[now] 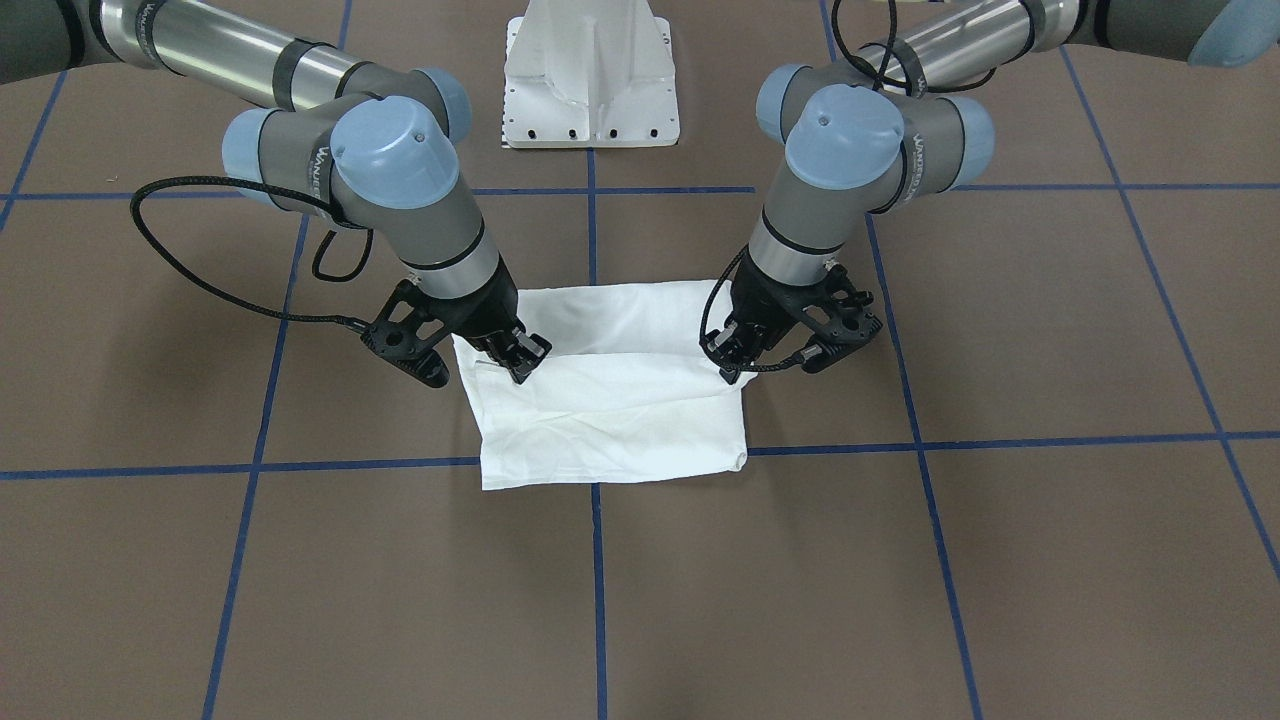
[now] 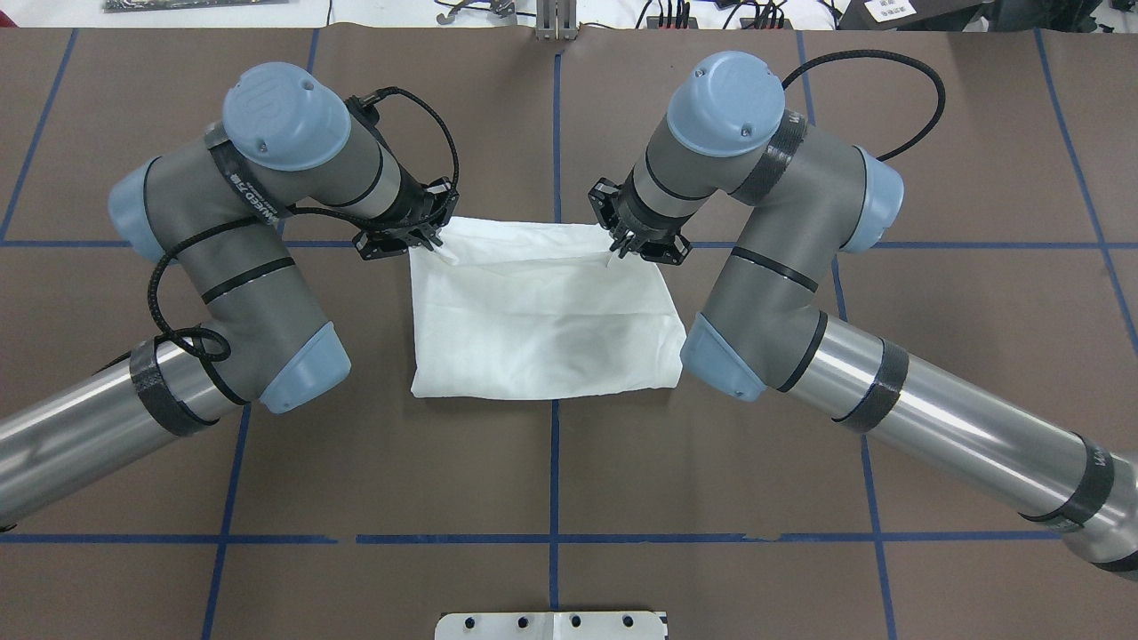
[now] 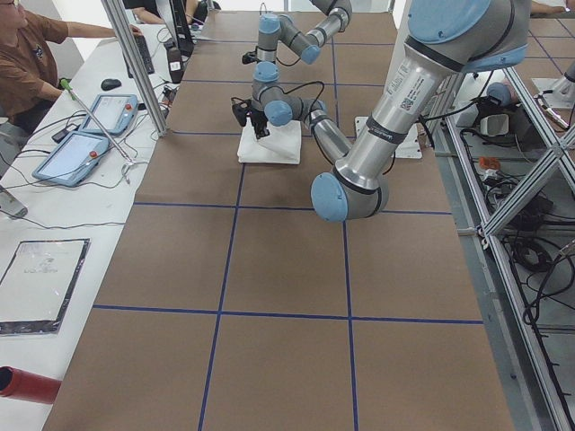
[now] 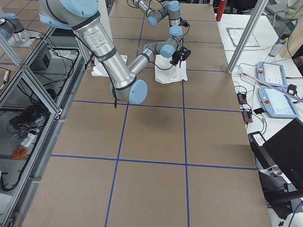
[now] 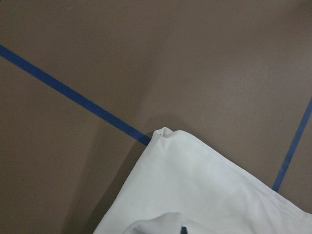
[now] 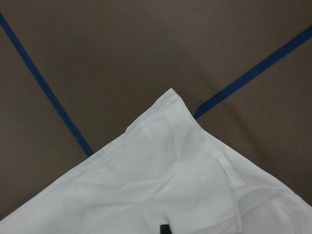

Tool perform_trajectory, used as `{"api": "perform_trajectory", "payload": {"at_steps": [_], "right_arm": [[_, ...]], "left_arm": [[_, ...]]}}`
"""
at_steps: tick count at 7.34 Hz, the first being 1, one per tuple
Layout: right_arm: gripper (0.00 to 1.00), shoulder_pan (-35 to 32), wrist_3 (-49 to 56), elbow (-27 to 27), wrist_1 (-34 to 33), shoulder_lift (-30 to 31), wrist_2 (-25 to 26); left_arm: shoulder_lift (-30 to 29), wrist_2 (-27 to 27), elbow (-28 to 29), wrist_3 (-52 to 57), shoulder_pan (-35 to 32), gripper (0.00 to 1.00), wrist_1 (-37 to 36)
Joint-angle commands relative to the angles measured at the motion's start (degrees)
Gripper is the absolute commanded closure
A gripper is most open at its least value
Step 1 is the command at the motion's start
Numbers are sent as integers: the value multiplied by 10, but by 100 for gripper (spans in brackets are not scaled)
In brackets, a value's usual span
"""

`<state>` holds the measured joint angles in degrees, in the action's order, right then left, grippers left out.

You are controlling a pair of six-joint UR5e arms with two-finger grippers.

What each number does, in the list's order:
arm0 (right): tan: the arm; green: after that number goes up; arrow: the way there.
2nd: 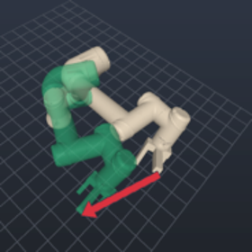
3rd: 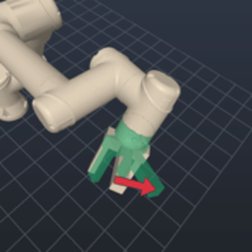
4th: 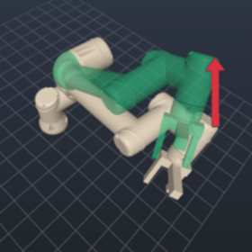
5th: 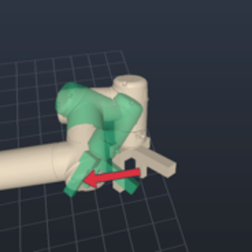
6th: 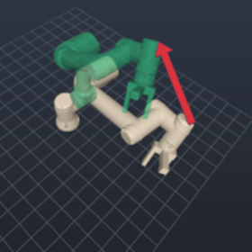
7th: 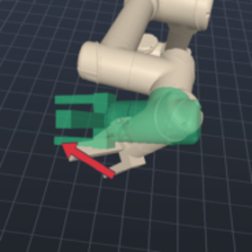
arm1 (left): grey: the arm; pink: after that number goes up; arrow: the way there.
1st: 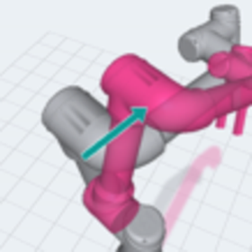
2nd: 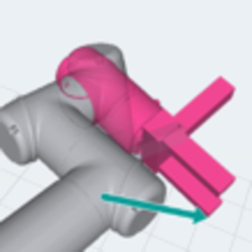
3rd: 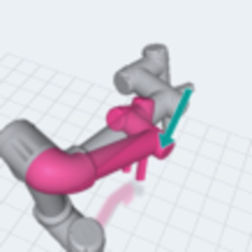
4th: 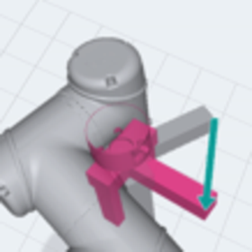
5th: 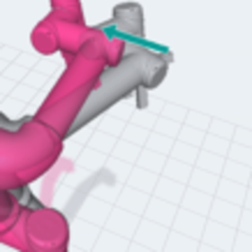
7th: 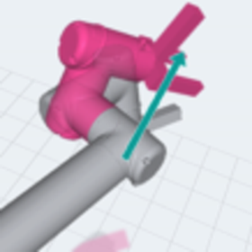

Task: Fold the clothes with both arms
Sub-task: 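Fold the near edge over toward the far edge with both grippers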

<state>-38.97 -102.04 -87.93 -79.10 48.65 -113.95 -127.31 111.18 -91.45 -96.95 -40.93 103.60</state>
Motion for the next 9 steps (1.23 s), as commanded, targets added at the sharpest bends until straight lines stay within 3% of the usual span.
{"api": "perform_trajectory", "payload": {"at_steps": [1, 3, 4, 5, 6, 8, 9], "right_arm": [[100, 0, 2, 7, 1, -4, -1], [100, 0, 2, 8, 2, -9, -1], [93, 0, 3, 8, 3, -10, -1], [1, 0, 1, 7, 4, -15, -1], [0, -11, 3, 9, 4, -16, -4], [0, -47, 8, 9, 4, -17, -65], [0, -40, 15, 7, 16, -19, -66]], "left_arm": [[-14, 5, 11, 0, -2, 100, 5], [-14, 11, 9, -2, -2, 100, 5], [-14, 11, 9, -3, -2, 100, 4], [-13, 11, 9, -3, -2, 47, -1], [-12, 5, 11, 4, -10, 0, -2], [-11, 11, 14, 38, -41, 0, -6], [-8, 11, 14, 41, -43, 0, -6]]}}
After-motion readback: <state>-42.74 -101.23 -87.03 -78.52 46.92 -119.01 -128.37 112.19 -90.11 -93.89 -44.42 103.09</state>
